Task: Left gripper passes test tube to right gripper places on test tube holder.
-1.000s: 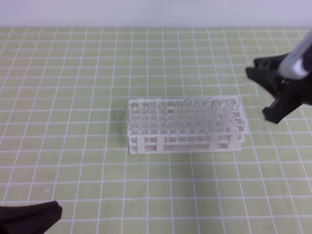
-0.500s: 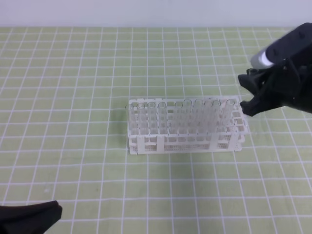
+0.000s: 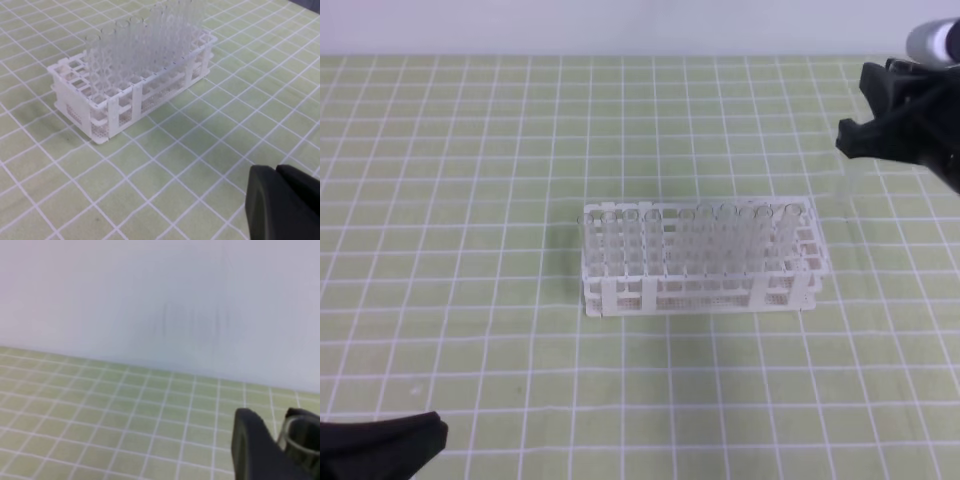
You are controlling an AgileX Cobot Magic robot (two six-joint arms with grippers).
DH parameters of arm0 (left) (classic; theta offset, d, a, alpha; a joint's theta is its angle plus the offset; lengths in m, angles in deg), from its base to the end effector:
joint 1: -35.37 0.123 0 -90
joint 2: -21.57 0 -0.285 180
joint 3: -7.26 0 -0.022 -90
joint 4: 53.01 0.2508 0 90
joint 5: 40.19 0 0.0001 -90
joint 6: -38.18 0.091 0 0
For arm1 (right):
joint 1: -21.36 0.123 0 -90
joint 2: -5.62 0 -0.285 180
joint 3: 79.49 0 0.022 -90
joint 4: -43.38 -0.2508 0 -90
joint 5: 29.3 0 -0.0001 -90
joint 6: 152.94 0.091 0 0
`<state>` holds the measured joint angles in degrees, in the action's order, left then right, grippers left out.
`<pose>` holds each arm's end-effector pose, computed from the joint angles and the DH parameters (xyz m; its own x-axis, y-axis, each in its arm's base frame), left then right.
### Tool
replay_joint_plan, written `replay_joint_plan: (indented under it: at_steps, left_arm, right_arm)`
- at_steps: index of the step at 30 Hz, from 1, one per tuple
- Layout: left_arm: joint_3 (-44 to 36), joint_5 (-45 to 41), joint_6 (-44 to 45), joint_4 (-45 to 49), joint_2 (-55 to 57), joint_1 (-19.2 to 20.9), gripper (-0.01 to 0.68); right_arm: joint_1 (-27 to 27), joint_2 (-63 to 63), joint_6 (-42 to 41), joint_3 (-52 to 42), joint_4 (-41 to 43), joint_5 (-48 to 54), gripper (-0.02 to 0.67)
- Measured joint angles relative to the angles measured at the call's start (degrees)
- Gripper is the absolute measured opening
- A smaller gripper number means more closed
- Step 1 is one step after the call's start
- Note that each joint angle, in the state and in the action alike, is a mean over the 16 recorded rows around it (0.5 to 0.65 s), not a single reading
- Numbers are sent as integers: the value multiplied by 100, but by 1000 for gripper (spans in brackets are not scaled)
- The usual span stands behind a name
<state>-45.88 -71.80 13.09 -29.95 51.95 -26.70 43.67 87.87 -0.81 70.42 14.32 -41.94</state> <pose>0.0553 -0.0644 0.2824 -0.2524 0.2881 -0.9237 0.7566 0.6539 -0.0028 0.2725 0.1014 0.3127 -0.1834 -0.0641 -0.9810 -0.2791 0.9602 -0.0105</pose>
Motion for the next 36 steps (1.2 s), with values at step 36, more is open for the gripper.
replay_joint_plan:
  at_steps: [36]
  left_arm:
    - [4,-18,2,-20,-12,15,-3]
  right_arm:
    - [352,676,3209,-900,3607,-1750,104]
